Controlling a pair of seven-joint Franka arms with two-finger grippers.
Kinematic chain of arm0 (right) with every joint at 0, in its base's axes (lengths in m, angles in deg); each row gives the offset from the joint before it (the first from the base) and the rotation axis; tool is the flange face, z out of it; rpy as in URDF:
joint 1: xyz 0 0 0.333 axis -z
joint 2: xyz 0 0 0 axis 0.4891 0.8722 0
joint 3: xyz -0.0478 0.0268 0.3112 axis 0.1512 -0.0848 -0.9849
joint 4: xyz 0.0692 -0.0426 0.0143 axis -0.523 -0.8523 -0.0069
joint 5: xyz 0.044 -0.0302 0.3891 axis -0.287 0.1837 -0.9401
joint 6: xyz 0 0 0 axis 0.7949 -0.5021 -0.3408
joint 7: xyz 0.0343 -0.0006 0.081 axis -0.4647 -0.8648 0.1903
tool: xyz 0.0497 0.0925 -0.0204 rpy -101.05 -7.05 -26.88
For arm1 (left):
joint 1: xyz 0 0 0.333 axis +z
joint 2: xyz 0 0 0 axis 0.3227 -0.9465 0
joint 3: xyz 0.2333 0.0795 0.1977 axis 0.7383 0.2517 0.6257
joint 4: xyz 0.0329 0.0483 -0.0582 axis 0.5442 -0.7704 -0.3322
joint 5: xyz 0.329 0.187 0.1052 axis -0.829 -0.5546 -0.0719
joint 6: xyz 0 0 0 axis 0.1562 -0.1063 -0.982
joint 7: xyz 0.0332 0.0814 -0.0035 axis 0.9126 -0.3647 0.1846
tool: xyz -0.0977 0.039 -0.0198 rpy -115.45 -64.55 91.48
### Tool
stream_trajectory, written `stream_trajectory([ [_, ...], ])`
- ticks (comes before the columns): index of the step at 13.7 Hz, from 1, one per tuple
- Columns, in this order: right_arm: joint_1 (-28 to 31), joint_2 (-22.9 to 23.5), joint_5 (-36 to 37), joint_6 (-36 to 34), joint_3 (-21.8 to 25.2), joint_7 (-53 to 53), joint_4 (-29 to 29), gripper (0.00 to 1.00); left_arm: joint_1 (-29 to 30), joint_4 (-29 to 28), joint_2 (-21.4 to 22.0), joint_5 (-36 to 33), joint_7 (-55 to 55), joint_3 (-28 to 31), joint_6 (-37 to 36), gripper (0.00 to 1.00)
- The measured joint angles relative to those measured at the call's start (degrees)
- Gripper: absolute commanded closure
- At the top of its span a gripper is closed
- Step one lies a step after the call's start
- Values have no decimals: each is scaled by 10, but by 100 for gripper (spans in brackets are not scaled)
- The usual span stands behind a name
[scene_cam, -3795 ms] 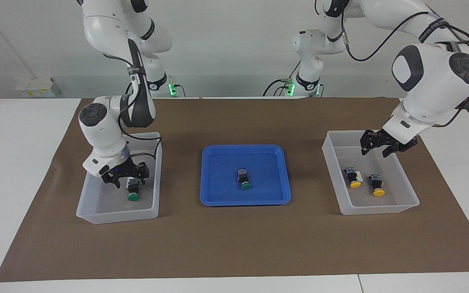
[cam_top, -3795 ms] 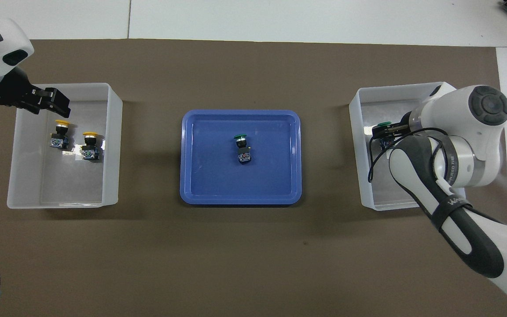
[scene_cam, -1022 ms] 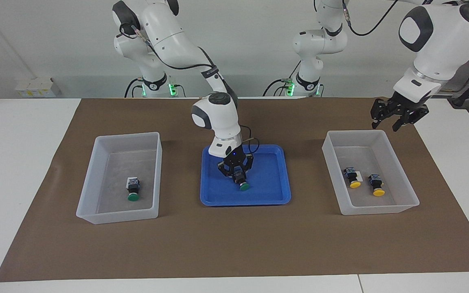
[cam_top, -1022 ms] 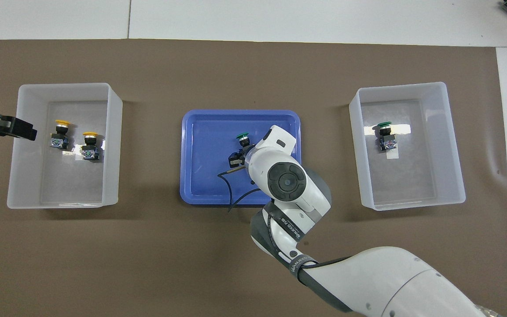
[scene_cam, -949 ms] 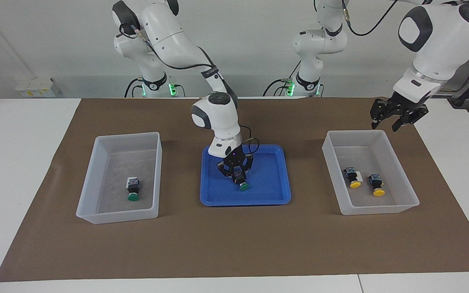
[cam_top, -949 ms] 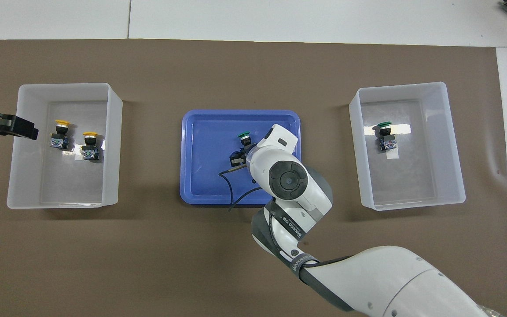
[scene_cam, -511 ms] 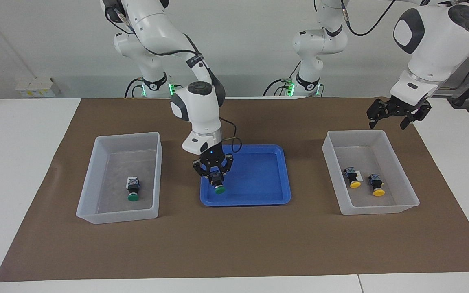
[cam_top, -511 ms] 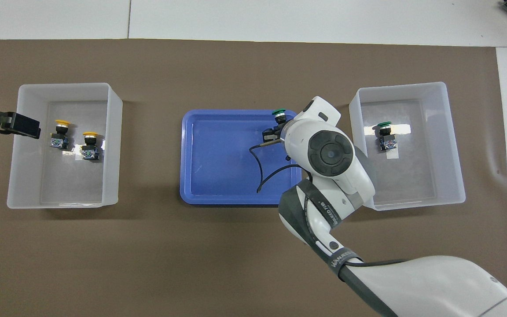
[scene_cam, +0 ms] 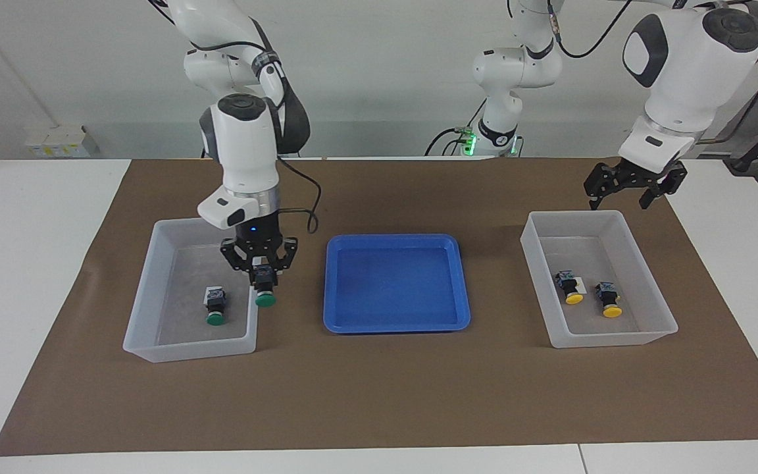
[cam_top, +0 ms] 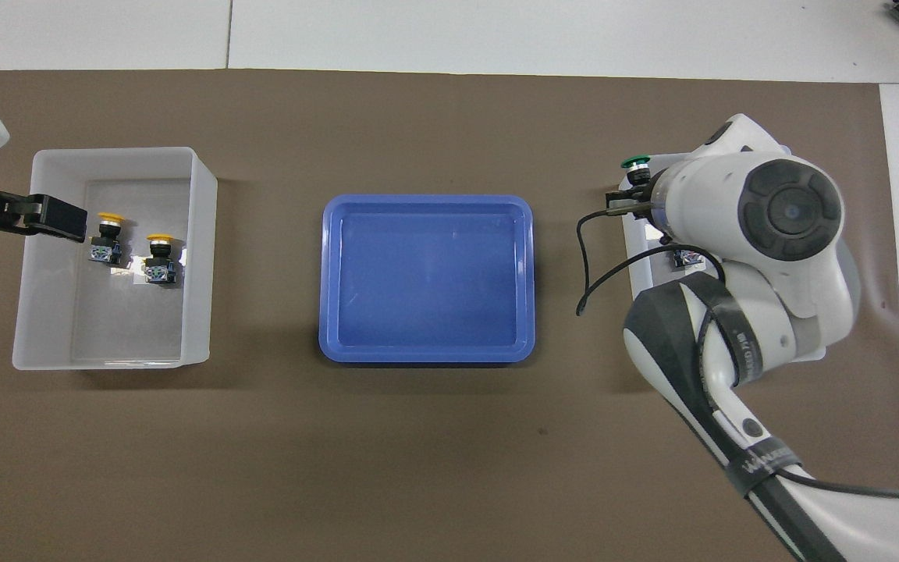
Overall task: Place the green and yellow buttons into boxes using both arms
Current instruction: 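Carry the green button to the clear bin with the right gripper, then lower the green button into the bin and open the right gripper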
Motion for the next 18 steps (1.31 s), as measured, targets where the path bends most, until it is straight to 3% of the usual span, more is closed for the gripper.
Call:
stream_trajectory([
  [7,99,-1,-56,-6,1,137,-67,100,1,-2,0,11,0,2,19,0],
  [16,133,89,-56,156,1,166,-79,100,-5,-16,0,32,2,0,21,0],
  [17,137,94,-56,163,1,166,-79,97,-5,-16,0,32,2,2,21,0],
  [18,144,99,-56,167,1,166,-79,74,-5,-16,0,32,2,4,21,0],
])
